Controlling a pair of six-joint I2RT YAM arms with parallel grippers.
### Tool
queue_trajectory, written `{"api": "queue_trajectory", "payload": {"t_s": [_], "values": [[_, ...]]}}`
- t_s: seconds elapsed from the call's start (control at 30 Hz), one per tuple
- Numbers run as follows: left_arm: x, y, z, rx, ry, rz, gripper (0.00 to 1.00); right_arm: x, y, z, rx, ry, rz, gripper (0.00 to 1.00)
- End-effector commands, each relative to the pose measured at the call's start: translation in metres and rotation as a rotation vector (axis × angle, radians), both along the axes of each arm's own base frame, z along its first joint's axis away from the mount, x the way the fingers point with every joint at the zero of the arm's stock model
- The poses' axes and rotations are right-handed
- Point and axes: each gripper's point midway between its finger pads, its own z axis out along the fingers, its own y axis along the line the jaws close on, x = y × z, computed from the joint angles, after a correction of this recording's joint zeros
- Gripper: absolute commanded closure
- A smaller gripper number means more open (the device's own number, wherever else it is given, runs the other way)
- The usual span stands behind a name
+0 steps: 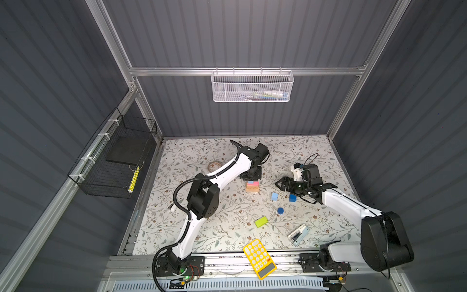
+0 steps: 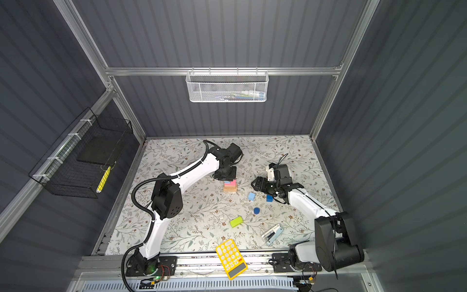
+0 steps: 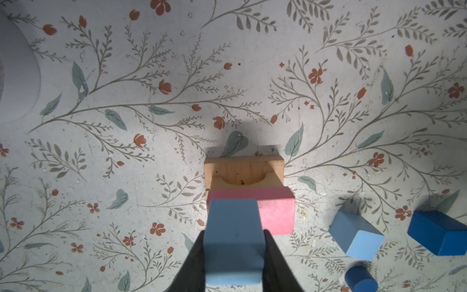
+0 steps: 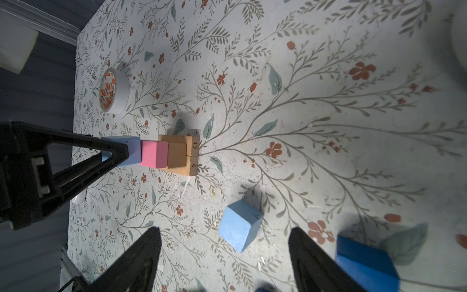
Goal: Build the wood block tower
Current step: 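Lower the light blue cube onto the pink block with the left gripper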
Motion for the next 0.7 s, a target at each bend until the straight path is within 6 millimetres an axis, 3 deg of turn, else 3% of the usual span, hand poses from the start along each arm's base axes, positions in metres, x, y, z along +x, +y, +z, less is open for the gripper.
{"api": "queue_trajectory", "payload": {"t_s": [0.0, 0.37, 0.67], "values": [[-0.0034, 0.0033, 0.0009, 0.025, 0.012, 0.012, 0.80, -0.0006, 0.0001, -0.0034, 0.010, 0.010, -0.001, 0.19], [-0.0031, 0.0028, 0.0024, 0.021, 0.006, 0.017, 0.80, -0.0017, 0.0001, -0.0061, 0.011, 0.018, -0.003, 0.19], [-0.0043, 0.0016, 0.0004, 0.015, 0.015, 0.016, 0.72, -0.0013, 0.0001, -0.0059, 0.011, 0.016, -0.002, 0.19]]}}
